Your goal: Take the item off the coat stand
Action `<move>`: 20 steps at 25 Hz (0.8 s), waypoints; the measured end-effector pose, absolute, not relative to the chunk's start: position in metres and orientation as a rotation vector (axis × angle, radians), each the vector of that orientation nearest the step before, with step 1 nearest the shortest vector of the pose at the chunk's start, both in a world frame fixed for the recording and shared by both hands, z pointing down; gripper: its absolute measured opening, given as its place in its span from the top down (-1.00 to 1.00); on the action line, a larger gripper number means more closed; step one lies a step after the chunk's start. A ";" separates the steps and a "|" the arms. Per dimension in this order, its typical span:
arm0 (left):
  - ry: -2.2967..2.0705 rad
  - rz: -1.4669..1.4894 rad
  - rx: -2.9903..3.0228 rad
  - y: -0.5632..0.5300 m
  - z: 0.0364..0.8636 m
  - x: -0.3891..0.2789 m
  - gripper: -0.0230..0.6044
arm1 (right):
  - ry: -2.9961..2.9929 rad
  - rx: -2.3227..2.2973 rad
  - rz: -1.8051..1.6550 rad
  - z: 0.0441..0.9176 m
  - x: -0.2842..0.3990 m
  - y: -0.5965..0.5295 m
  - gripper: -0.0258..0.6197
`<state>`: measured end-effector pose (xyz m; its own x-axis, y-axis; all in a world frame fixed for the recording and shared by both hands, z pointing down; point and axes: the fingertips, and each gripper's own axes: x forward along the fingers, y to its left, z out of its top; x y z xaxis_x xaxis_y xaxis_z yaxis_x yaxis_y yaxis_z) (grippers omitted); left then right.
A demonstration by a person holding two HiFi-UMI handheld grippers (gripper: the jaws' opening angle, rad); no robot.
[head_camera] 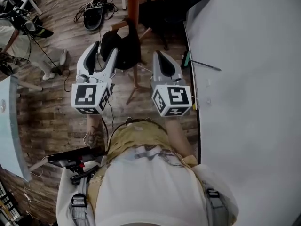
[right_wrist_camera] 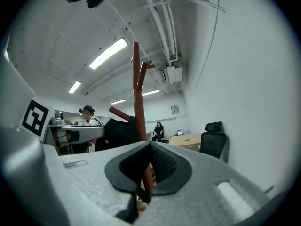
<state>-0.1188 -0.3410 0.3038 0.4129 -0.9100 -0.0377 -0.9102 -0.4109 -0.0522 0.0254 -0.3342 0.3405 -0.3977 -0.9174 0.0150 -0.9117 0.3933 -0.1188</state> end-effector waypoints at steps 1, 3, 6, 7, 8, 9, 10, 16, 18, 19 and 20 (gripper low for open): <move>1.624 -0.017 -2.630 -0.344 0.307 -0.115 0.14 | 2.576 -1.693 -0.164 0.339 0.027 -0.336 0.92; 1.561 -0.047 -2.693 -0.348 0.312 -0.110 0.08 | 2.579 -1.689 -0.160 0.337 0.026 -0.338 0.92; 1.545 -0.094 -2.696 -0.350 0.315 -0.112 0.39 | 2.589 -1.682 -0.156 0.333 0.024 -0.341 0.92; 1.546 -0.110 -2.690 -0.350 0.316 -0.112 0.56 | 2.591 -1.680 -0.154 0.332 0.023 -0.341 0.92; 1.548 -0.122 -2.683 -0.349 0.315 -0.112 0.74 | 2.593 -1.678 -0.154 0.331 0.023 -0.342 0.92; 1.550 -0.128 -2.676 -0.348 0.315 -0.112 0.83 | 2.595 -1.675 -0.154 0.331 0.024 -0.343 0.92; 1.555 -0.125 -2.672 -0.346 0.314 -0.112 0.89 | 2.596 -1.671 -0.155 0.331 0.024 -0.343 0.92; 1.579 0.031 -2.661 -0.334 0.287 -0.118 0.90 | 2.604 -1.645 -0.162 0.333 0.029 -0.348 0.92; 1.573 0.069 -2.651 -0.325 0.279 -0.117 0.90 | 2.601 -1.636 -0.162 0.336 0.035 -0.345 0.92; 1.572 0.073 -2.642 -0.319 0.277 -0.116 0.90 | 2.599 -1.632 -0.164 0.339 0.038 -0.344 0.92; 1.572 0.070 -2.632 -0.314 0.274 -0.116 0.90 | 2.599 -1.627 -0.167 0.341 0.041 -0.343 0.92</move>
<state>-0.1156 -0.3144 0.2743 0.4740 -0.8771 -0.0776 -0.8805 -0.4722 -0.0415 0.0410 -0.3428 0.3407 -0.4368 -0.8996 -0.0026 -0.8918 0.4334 -0.1294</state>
